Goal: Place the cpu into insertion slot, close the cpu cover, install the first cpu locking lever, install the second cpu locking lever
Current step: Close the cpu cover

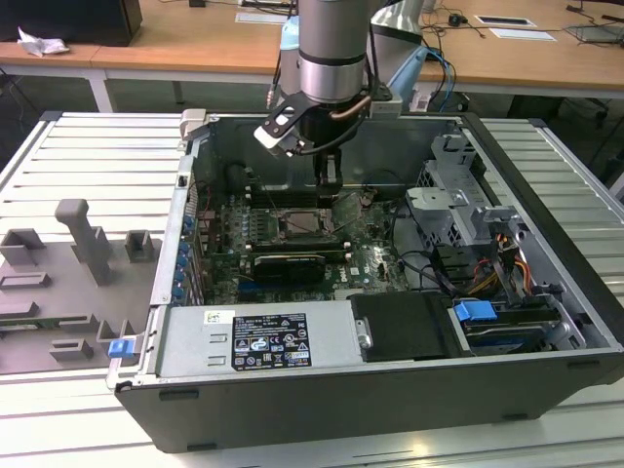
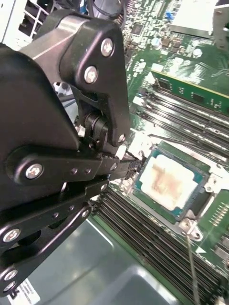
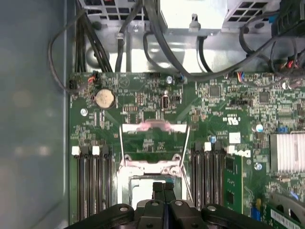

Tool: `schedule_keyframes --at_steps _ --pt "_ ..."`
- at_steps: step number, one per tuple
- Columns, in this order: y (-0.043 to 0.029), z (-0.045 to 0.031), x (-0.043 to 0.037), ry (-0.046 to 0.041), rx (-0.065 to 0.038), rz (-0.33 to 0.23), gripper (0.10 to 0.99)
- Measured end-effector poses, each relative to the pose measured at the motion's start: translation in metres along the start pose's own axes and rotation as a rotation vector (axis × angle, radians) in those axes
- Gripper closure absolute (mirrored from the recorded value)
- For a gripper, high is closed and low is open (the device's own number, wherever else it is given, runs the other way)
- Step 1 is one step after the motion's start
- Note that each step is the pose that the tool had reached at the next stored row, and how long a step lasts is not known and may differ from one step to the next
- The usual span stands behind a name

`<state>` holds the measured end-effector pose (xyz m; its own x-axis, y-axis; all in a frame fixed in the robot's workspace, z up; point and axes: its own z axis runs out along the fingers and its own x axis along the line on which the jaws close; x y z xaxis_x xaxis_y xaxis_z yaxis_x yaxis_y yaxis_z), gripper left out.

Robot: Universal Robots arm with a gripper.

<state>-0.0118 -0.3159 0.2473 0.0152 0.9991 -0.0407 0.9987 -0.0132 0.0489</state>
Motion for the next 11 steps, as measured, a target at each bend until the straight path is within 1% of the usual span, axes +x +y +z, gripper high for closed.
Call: schedule_keyframes --at_steps 1,2,6,11 --pt "0.0023 0.0002 0.0 -0.0001 0.0 0.0 0.98" --pt "0.0031 0.0003 0.0 0.0 0.0 0.0 0.98" --pt "0.0034 0.0002 0.0001 -0.0001 0.0 0.0 0.98" --pt "0.0036 -0.005 -0.0001 -0.0011 0.0 0.0 0.98"
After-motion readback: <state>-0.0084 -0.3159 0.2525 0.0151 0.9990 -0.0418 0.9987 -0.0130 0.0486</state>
